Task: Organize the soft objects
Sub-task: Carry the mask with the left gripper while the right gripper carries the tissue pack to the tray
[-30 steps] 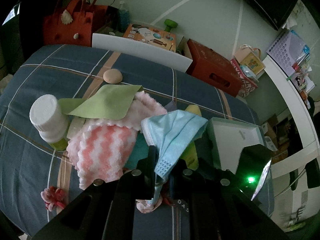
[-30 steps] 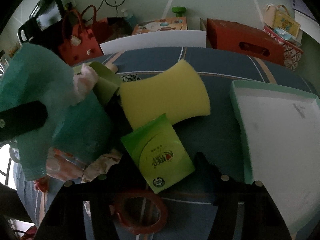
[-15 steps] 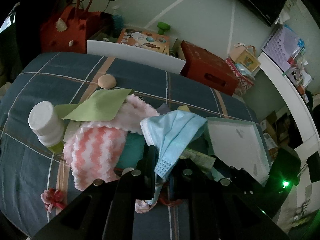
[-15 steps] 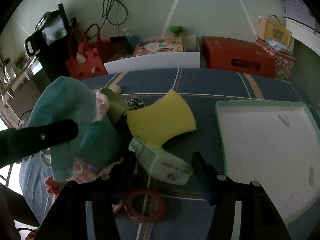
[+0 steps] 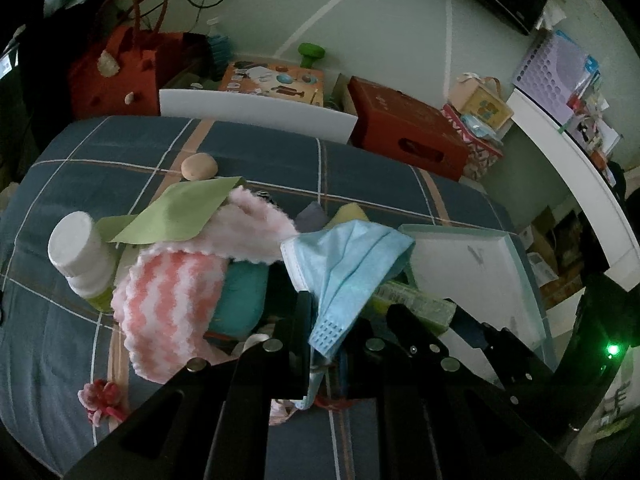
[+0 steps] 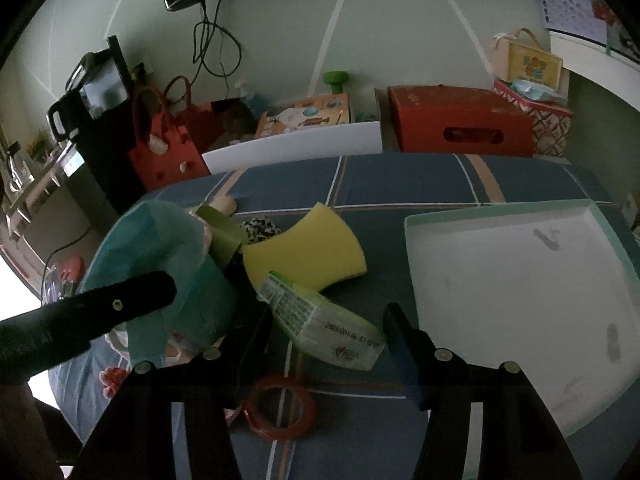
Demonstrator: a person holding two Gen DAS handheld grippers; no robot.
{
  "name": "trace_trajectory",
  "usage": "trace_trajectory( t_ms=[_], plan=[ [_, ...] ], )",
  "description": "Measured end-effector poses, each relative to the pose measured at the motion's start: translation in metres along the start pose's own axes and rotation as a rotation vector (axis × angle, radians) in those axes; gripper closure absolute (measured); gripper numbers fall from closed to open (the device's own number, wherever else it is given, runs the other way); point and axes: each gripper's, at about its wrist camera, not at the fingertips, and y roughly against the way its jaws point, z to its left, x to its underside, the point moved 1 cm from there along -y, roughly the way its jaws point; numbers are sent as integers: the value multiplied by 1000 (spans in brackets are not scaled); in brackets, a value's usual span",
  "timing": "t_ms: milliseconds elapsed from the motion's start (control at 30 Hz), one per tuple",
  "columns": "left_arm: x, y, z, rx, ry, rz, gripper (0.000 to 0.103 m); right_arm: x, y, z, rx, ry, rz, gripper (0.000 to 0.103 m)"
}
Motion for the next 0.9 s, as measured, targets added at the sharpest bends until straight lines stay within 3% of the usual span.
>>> trace_trajectory(
  t_ms=[133, 667, 900],
  plan=[
    [-1, 0, -13, 25, -28, -10, 93, -2, 6, -11, 36, -14, -18, 42],
    [8, -29, -114, 175, -218, -16, 93, 12, 51, -159, 403, -303, -98, 42],
    [21, -61, -161, 219, -316, 1, 93, 22, 61, -213, 498, -424, -107, 42]
  ],
)
